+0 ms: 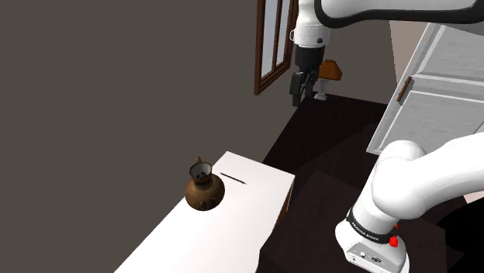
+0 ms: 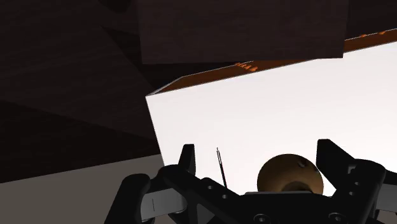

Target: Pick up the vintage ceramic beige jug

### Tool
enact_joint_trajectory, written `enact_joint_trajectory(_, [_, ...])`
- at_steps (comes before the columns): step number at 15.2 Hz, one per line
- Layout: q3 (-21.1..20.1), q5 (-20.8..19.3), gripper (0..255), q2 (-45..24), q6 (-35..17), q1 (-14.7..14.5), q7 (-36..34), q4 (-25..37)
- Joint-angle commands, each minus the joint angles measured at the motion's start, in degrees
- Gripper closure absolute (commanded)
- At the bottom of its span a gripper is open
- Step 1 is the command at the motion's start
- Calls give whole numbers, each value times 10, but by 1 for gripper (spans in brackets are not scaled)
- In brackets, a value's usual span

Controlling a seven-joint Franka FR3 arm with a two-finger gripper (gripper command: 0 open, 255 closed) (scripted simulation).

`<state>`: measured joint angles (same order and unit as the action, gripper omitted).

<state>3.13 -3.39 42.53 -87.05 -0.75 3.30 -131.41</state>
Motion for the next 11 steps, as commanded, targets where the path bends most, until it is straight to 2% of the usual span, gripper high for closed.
enact_joint_trajectory(1, [0,0,0,0,0,0,0,0])
enact_joint_trajectory(11, [-36,20,0,-123,-196,-19,-49,-58])
